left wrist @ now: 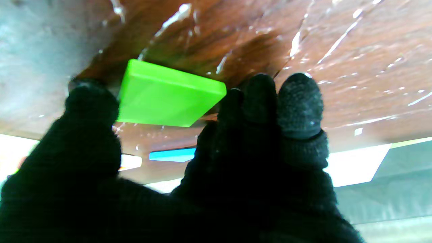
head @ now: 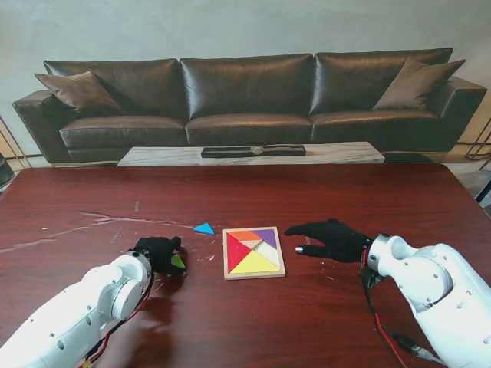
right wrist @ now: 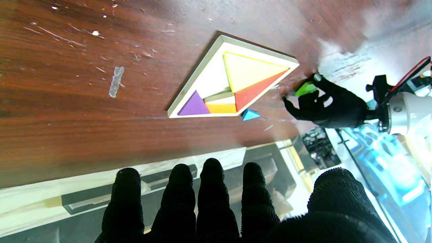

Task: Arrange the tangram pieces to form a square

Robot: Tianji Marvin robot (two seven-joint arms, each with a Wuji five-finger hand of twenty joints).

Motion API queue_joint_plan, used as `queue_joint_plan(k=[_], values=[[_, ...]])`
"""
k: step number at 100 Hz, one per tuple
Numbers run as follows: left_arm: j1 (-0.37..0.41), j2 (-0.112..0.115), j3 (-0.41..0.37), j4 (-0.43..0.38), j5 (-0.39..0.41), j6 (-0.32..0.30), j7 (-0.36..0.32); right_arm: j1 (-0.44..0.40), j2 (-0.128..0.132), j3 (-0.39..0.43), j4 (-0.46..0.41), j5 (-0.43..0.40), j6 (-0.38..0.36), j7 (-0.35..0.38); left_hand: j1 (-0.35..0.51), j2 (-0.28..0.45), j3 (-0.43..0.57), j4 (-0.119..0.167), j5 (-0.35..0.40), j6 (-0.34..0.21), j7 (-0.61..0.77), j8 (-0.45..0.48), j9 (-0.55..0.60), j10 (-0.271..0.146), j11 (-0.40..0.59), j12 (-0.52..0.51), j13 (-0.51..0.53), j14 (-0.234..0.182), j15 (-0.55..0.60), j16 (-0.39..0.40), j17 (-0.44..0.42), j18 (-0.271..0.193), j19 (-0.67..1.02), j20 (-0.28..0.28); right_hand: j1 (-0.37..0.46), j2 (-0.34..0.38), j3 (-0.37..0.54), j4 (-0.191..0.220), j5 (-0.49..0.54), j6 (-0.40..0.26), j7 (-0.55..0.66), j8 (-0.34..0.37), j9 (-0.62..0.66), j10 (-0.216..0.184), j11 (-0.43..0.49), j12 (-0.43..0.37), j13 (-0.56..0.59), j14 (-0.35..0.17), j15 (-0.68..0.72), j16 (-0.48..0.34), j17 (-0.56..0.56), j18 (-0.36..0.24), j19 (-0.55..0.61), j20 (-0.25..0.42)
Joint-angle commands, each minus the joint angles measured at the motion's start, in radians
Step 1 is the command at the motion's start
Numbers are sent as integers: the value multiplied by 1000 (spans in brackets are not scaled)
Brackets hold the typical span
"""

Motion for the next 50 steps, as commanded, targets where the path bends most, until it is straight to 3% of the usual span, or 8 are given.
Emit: queue_joint_plan(k=[1,7,12,21,31,36,42,50], values=[[75,-4,40,97,2,0,-49,-6,0,-2,-5,-3,-1,-2,462,-92,99,185,269,-374,433,87,33,-60,-38,25,12,-8,2,3,13,-14,28,-14,0,3,2,24,-13,-21,2,0,11,0,10,8,15,-7,-2,12,-12,9,1,-4],[78,-2,37,91,13,1,-56,-5,0,-4,-4,-3,-2,-3,432,-106,119,179,225,-411,527,99,26,-92,-13,53,13,-25,6,2,18,-29,31,-16,0,3,2,24,-13,-22,2,0,11,0,10,8,16,-7,-1,12,-12,10,1,-4],[80,-2,36,90,20,0,-54,-4,0,-6,-2,-2,-3,-3,399,-124,143,172,158,-442,622,155,-3,-145,62,83,7,-43,16,5,22,-43,30,-14,1,4,3,24,-13,-21,2,0,11,1,10,8,15,-5,-1,12,-12,10,1,-4],[83,-5,36,97,25,6,-24,-2,-1,-9,0,1,-3,-5,396,-132,152,170,140,-484,630,490,-28,-233,222,50,17,-58,37,0,41,-47,42,-7,0,4,3,24,-13,-22,2,0,11,0,10,8,15,-6,-1,12,-12,10,0,-4],[82,-6,40,101,19,10,-20,0,-1,-11,2,3,-4,-5,417,-137,155,174,146,-488,634,664,-46,-244,252,24,0,-67,44,1,31,-43,24,-1,0,4,3,24,-14,-22,2,0,10,1,10,8,15,-7,-1,12,-13,10,0,-4],[80,-6,44,103,16,12,-18,0,-1,-11,2,2,-4,-6,451,-125,128,183,140,-498,625,749,-72,-253,281,36,-31,-82,47,47,1,-44,-12,16,0,4,3,24,-13,-22,2,0,11,1,10,8,16,-7,-1,12,-13,10,0,-4],[80,-9,45,104,-1,19,-24,0,-1,-11,3,3,-4,-6,485,-108,97,191,120,-496,623,788,-99,-251,299,59,-66,-91,52,83,-30,-46,-40,33,0,4,3,24,-14,-21,2,0,11,1,10,8,16,-7,-1,12,-13,10,0,-4],[80,-10,47,100,-25,29,-41,0,-1,-11,3,2,-3,-5,575,-61,-12,226,76,-477,606,835,-158,-231,325,100,-138,-101,91,139,-97,-51,-70,104,0,4,3,24,-14,-20,2,0,11,1,10,8,16,-7,-1,12,-12,11,0,-4]])
